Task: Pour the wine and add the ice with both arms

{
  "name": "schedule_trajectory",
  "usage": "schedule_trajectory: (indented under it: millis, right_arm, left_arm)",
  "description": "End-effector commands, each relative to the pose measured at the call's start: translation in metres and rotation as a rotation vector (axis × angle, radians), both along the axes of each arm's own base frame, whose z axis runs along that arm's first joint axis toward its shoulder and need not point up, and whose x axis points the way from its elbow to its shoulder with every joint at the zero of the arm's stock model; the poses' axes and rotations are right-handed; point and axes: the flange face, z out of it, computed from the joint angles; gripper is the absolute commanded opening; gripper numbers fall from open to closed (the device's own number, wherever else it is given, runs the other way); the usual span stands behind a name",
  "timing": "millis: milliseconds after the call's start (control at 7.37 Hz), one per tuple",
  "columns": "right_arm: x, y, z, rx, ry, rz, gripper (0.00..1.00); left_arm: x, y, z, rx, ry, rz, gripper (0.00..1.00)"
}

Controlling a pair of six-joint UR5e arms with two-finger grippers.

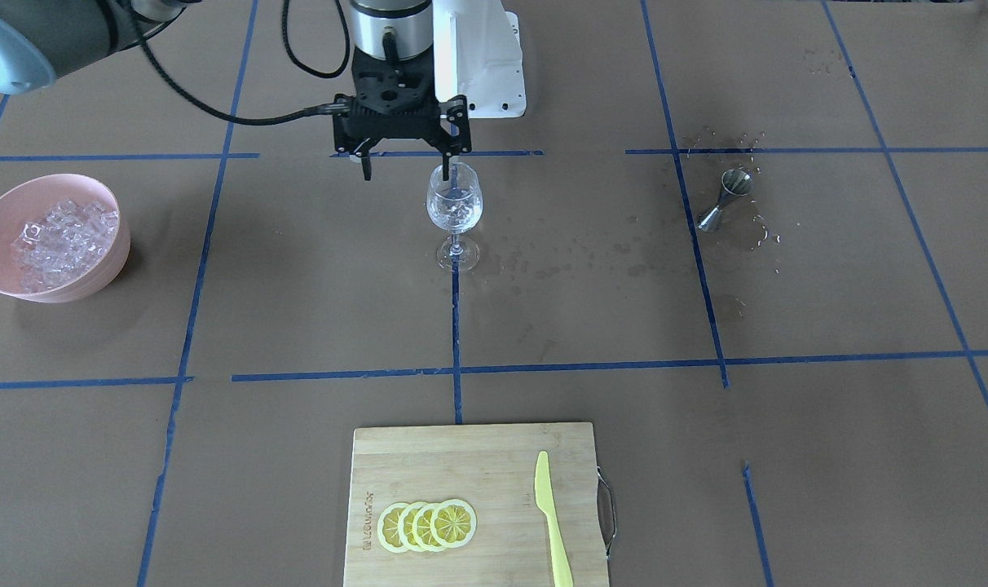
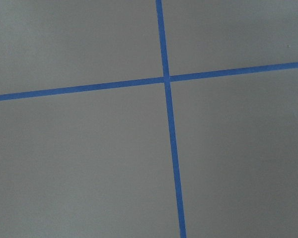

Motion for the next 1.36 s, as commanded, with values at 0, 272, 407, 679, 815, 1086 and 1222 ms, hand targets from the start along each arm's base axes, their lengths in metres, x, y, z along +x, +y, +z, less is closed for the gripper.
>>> schedule_trajectory:
  millis: [0, 272, 407, 679, 815, 1086, 1222]
  right_arm:
    - [0.099, -0.062, 0.07, 0.042, 0.031, -0.125, 1.0]
    - [0.181, -0.097, 0.151, 0.104, 0.105, -0.254, 1.0]
    - [0.229, -0.108, 0.192, 0.137, 0.122, -0.326, 1.0]
    - [0.333, -0.104, 0.295, 0.162, 0.17, -0.438, 1.0]
    - [0.369, -0.09, 0.337, 0.177, 0.188, -0.489, 1.0]
    - [0.436, -0.04, 0.424, 0.157, 0.152, -0.464, 1.0]
    - [0.479, -0.003, 0.481, 0.076, 0.148, -0.379, 1.0]
  left_arm:
    - [0.0, 0.0, -0.001, 0.002, -0.001, 0.0, 1.0]
    - [0.0, -0.001, 0.0, 0.002, -0.014, 0.002, 1.0]
    - [-0.002, 0.001, 0.0, 0.001, -0.014, -0.001, 1.0]
    - [-0.001, 0.0, 0.0, 0.001, -0.012, 0.001, 1.0]
    - [-0.001, 0.001, 0.0, 0.001, -0.014, 0.001, 1.0]
    - [-0.001, 0.001, -0.001, 0.004, -0.009, 0.001, 1.0]
    - [0.0, 0.001, -0.003, 0.007, -0.006, 0.001, 1.0]
